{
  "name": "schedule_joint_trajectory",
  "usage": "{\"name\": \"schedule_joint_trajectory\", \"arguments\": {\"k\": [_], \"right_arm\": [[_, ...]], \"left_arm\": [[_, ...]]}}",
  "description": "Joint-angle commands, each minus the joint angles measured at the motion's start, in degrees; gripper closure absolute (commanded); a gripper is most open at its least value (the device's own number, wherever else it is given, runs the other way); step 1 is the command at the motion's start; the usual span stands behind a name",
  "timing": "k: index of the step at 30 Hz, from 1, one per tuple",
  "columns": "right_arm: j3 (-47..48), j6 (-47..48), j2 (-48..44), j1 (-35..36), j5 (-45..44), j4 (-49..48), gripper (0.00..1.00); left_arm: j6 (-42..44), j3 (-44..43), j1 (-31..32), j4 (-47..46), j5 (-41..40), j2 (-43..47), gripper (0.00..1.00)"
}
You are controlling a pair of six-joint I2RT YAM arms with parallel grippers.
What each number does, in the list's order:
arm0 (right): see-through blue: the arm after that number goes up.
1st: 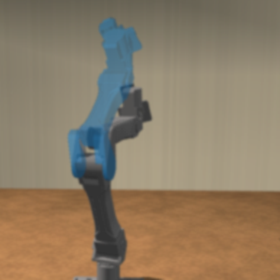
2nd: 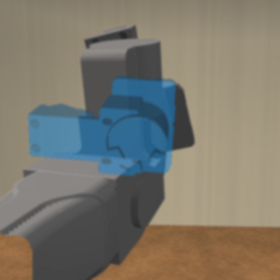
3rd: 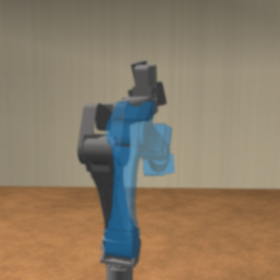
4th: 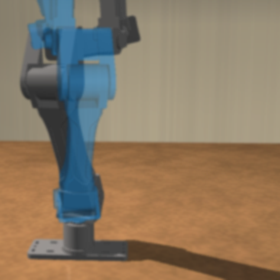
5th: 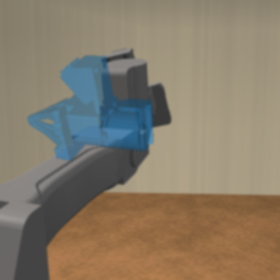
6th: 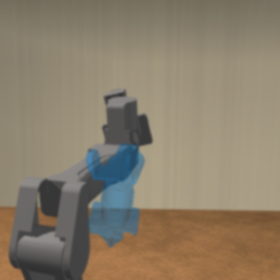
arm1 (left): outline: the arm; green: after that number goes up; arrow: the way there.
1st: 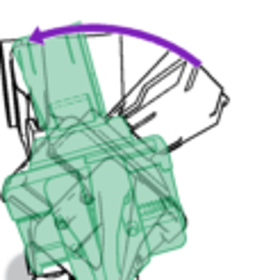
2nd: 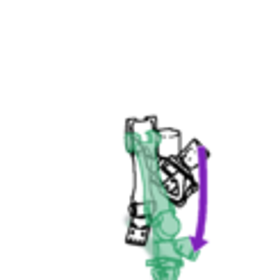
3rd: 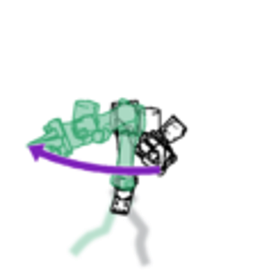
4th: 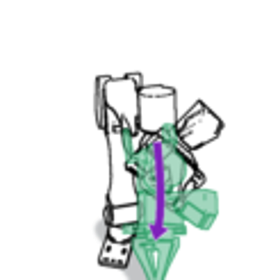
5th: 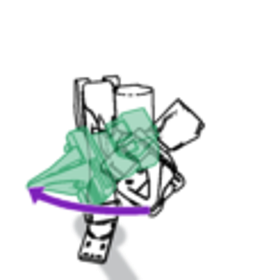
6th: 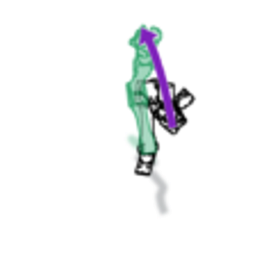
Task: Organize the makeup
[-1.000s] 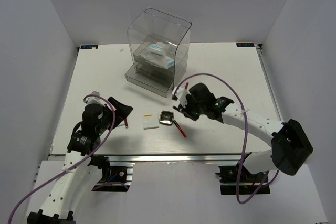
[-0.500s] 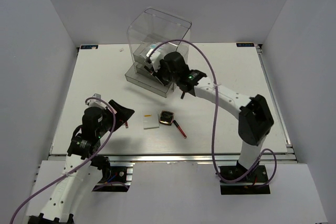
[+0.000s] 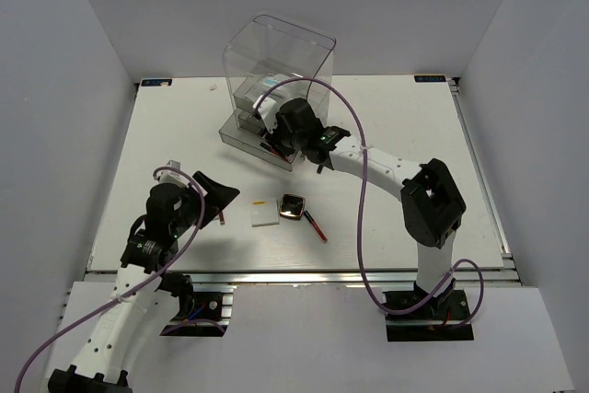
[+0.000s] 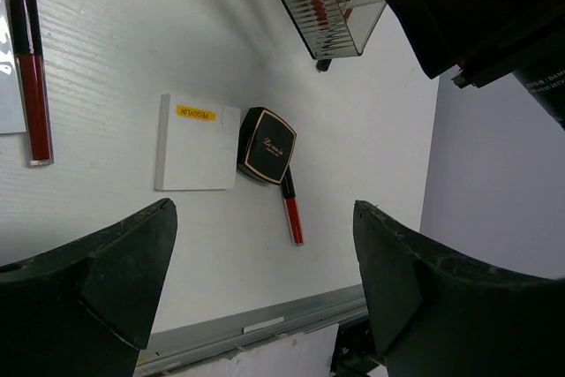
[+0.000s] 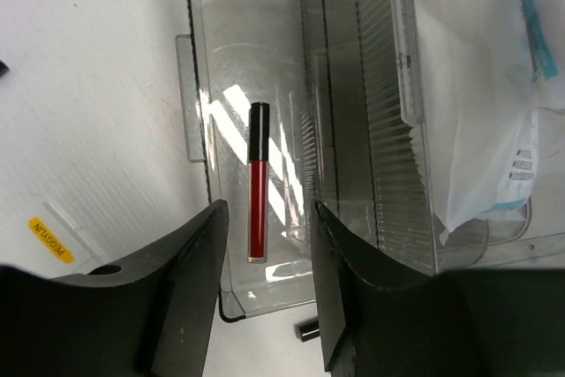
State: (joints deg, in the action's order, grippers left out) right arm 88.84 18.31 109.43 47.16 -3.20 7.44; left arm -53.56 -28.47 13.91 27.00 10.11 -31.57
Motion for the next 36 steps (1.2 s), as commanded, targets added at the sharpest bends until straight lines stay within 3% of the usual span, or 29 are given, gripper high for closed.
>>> {"name": "schedule_joint_trajectory", "arguments": {"k": [1, 4, 5, 7, 9, 10, 12, 13, 16, 19, 25, 36], "right_arm": [[1.07, 0.07, -3.25, 0.04, 2.23, 0.37, 0.52], [1.25, 3.57, -8.07, -1.01, 15.38, 8.94, 0.61], [0.38, 4.36, -9.83, -1.45, 23.16, 10.21, 0.72], [-6.11, 3.76, -15.63, -1.8, 26.4, 10.66, 0.83], [-13.99, 3.32, -20.36, -1.8, 26.85, 13.03, 0.85], [-16.65, 2.53, -21.52, -1.8, 26.41, 14.17, 0.84], [-21.58, 1.91, -24.85, -1.8, 24.22, 18.3, 0.73], [-26.91, 0.0, -26.09, -1.8, 21.6, 19.01, 0.62], [-35.27, -2.13, -30.4, -1.46, 18.59, 18.49, 0.44], [-39.95, -4.67, -32.35, -0.75, 14.03, 15.33, 0.31], [-39.88, -10.21, -27.96, 0.83, 8.05, 11.91, 0.32], [-36.63, -15.93, -20.49, 4.61, 5.76, 7.85, 0.37]], "left_arm": [[-0.05, -0.62, 0.5, -0.99, 0.18, -0.24, 0.11], [1.35, -0.62, 0.5, 0.06, -0.44, -0.77, 0.18], [1.7, -0.54, 0.5, 0.76, -0.53, -1.12, 0.22], [2.4, -0.36, 0.59, 1.38, -0.79, -2.0, 0.25], [3.46, -0.18, 0.59, 2.7, -1.67, -2.61, 0.26], [3.81, -0.36, 0.68, 3.14, -2.02, -2.7, 0.26], [4.87, -0.88, 0.68, 4.63, -3.25, -2.53, 0.23], [5.65, -1.15, 0.68, 5.77, -3.78, -2.36, 0.21], [6.45, -1.59, 0.68, 6.92, -5.36, -2.09, 0.09], [6.28, -1.24, 0.68, 6.75, -5.98, -1.91, 0.07], [5.75, -1.24, 0.68, 6.57, -6.85, -2.0, 0.07], [4.69, -0.54, 0.68, 8.77, -8.44, 0.98, 0.06]]}}
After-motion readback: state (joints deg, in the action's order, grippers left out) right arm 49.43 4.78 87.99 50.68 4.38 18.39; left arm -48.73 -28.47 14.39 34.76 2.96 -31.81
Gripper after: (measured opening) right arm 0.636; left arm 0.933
